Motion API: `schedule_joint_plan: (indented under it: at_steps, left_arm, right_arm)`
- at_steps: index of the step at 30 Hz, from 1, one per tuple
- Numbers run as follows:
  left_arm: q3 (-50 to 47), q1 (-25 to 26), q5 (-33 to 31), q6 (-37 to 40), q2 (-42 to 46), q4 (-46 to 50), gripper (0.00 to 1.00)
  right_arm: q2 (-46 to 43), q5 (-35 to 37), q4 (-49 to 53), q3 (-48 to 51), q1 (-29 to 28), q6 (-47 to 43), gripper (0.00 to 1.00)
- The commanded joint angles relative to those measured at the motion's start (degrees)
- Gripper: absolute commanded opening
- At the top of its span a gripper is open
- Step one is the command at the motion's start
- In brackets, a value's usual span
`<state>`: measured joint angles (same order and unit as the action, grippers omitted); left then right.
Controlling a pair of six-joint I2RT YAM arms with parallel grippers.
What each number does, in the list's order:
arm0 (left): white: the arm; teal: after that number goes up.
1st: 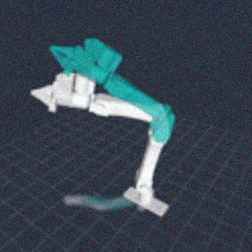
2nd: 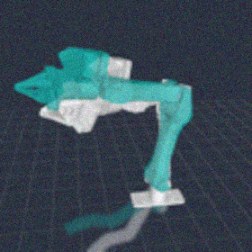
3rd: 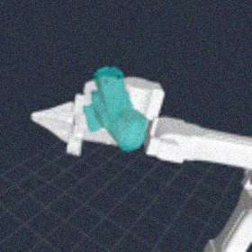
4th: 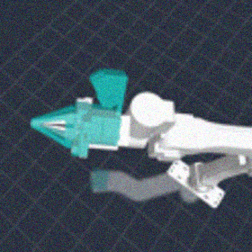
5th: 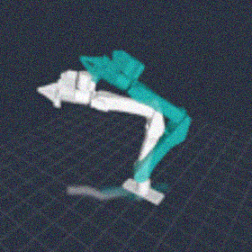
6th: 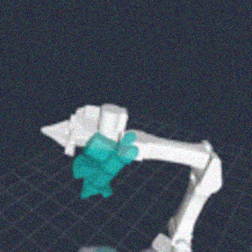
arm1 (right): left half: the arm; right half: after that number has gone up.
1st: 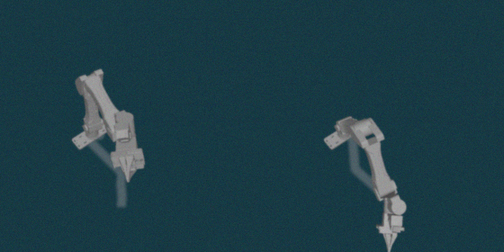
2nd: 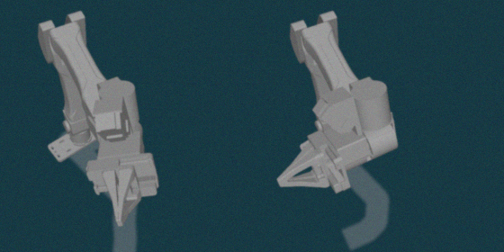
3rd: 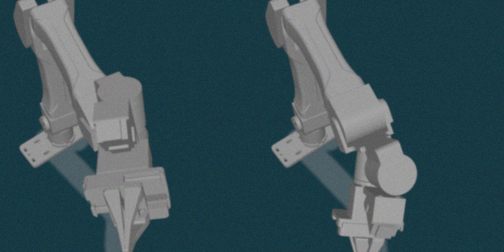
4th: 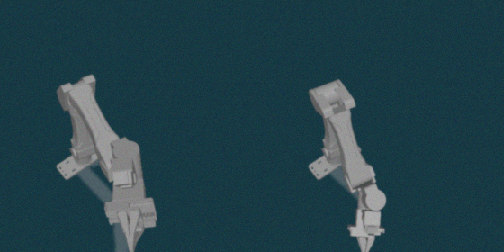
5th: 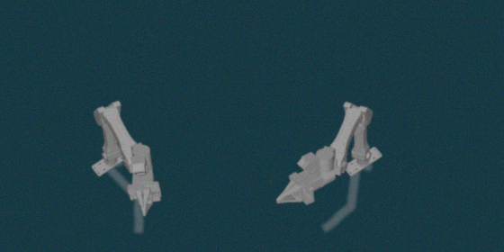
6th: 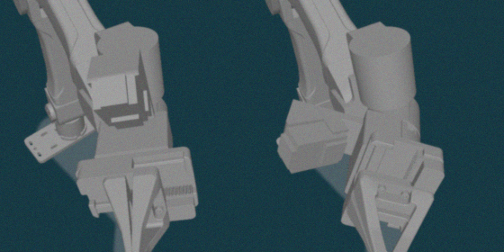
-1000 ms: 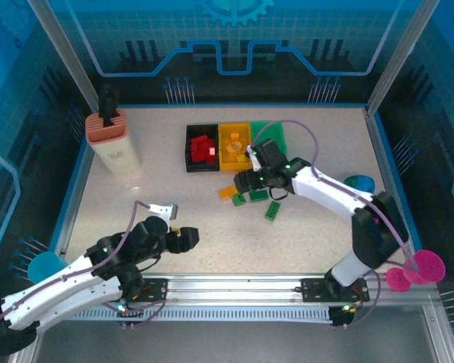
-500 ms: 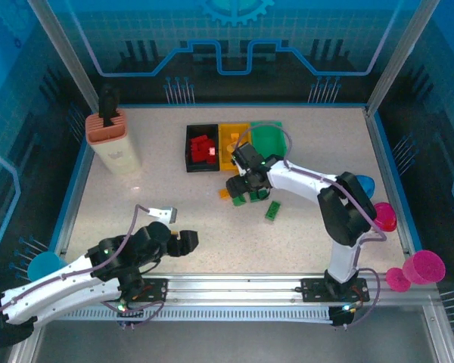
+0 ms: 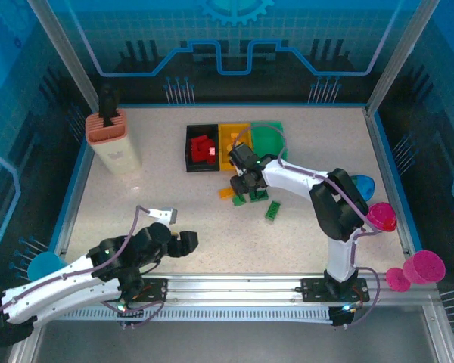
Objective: Sort the legos into containers by color
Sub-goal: Pick up the lego from the center of the table, then place the lego in the container.
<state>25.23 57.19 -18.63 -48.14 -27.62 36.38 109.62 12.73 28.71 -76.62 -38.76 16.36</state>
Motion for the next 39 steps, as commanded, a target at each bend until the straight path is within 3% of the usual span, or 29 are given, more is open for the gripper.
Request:
schedule_joint_plan:
  at_steps: [1, 4, 10, 16, 29, 32, 33, 35, 36, 39]
  left_arm:
    - [-0.73, 0.38, -1.38, -0.58, 0.55, 1.00, 0.77]
    - [-1.04, 0.38, -1.40, -0.55, 0.55, 0.92, 0.77]
    - [-1.96, 0.38, -1.39, -0.63, 0.38, 0.01, 0.77]
    - [-2.47, 0.38, -1.21, -0.90, -0.38, -0.59, 0.77]
    - [-1.74, 0.47, 0.30, -0.64, -3.93, -1.82, 0.77]
    - [-0.85, 0.47, 0.30, -0.25, -4.63, -1.93, 0.77]
    - [-0.52, 0.47, 0.34, -0.08, -4.89, -1.98, 0.77]
    - [0.24, 0.47, 0.34, 0.20, -5.55, -1.84, 0.77]
    - [0.69, 0.51, 0.35, 0.46, -5.93, -1.95, 0.77]
    - [1.94, 0.54, 0.61, 1.32, -7.70, -2.40, 0.77]
  right_arm:
    - [0.27, 1.34, 1.08, -1.94, -1.13, -0.19, 0.39]
    - [-1.29, 1.81, 1.55, -1.82, -1.51, -0.35, 0.33]
    - [-6.50, 2.71, 2.97, -3.32, -1.20, -1.36, 0.32]
    - [-9.50, 3.14, 4.70, -8.06, 3.93, -2.20, 0.32]
    - [0.19, 0.29, 9.24, -21.96, 16.76, -0.01, 0.33]
    - [3.18, -0.55, 10.25, -24.98, 17.48, 0.39, 0.38]
    - [3.83, -0.37, 10.77, -25.82, 17.73, 0.88, 0.47]
    - [4.24, -0.34, 11.52, -26.93, 17.76, 1.28, 0.78]
    - [3.74, -0.34, 11.73, -26.98, 17.68, 1.43, 0.83]
    - [0.08, -0.03, 10.15, -24.17, 16.96, 1.30, 0.85]
